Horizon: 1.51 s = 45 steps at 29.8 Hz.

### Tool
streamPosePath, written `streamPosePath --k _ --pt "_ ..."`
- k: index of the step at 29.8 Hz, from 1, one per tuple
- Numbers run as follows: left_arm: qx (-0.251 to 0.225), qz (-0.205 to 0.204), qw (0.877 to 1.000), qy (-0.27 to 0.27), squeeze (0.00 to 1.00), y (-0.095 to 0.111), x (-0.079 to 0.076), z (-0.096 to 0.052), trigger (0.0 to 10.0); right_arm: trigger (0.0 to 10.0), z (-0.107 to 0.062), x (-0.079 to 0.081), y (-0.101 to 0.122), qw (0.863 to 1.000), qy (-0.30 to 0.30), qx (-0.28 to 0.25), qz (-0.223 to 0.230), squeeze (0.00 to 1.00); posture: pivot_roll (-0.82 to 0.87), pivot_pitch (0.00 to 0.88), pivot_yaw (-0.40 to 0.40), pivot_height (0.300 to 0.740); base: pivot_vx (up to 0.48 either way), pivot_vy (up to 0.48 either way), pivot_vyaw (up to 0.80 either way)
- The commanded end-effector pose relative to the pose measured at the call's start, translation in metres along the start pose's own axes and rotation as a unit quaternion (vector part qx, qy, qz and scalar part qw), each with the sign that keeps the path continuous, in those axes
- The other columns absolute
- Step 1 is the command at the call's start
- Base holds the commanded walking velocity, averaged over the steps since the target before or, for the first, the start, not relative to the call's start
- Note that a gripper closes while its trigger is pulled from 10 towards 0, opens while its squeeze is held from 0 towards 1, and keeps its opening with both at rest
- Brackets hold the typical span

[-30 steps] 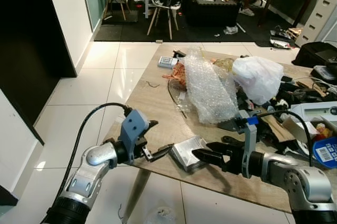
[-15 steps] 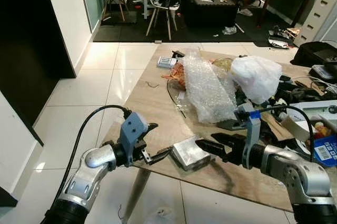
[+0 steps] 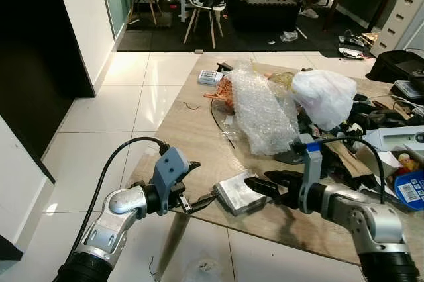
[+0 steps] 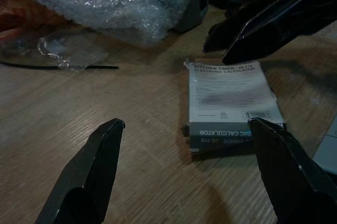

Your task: Picking trash to rubbish bin

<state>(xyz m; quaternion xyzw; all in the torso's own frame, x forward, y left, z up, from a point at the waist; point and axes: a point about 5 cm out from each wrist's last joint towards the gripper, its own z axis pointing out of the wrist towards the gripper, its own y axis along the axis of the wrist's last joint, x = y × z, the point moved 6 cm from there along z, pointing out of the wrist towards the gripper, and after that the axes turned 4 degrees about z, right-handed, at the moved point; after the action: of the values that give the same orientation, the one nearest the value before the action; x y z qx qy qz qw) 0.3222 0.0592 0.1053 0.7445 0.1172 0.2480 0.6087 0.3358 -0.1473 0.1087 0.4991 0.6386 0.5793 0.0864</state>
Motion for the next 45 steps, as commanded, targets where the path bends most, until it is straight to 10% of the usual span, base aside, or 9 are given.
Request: streamPosePath --k 1,27,29,30,31,45 --pt "0.007 0.002 1.0 -0.003 0.0 -0.004 -0.001 -0.001 10.0 10.0 0.001 0.0 0.001 1.0 0.005 -0.011 0.023 0.0 -0.09 0.082 0.005 0.74 0.0 0.0 0.0" --pt "0.007 -0.001 1.0 0.0 0.0 -0.004 -0.001 -0.001 10.0 10.0 0.025 0.017 -0.003 0.975 0.072 -0.058 0.202 0.0 -0.08 0.079 0.0 0.74 0.0 0.0 0.0" --pt "0.007 -0.001 1.0 0.0 0.0 -0.004 -0.001 0.0 10.0 3.1 0.024 0.019 0.002 0.967 0.084 -0.073 0.228 0.0 -0.09 0.078 0.0 0.74 0.0 0.0 0.0" --pt "0.007 -0.001 1.0 0.0 0.0 -0.004 -0.001 0.0 10.0 3.1 0.024 0.019 0.002 0.967 0.084 -0.073 0.228 0.0 -0.09 0.078 0.0 0.74 0.0 0.0 0.0" --pt "0.006 -0.001 1.0 0.0 0.0 -0.004 -0.001 0.0 10.0 0.0 0.024 0.019 0.002 0.967 0.084 -0.075 0.23 0.0 -0.09 0.078 0.001 0.74 0.0 0.0 0.0" --pt "0.007 0.001 1.0 0.002 0.0 -0.004 -0.001 0.001 10.0 0.0 0.021 0.012 0.004 0.953 0.075 -0.097 0.276 0.0 -0.09 0.073 0.001 0.74 0.0 0.0 0.0"
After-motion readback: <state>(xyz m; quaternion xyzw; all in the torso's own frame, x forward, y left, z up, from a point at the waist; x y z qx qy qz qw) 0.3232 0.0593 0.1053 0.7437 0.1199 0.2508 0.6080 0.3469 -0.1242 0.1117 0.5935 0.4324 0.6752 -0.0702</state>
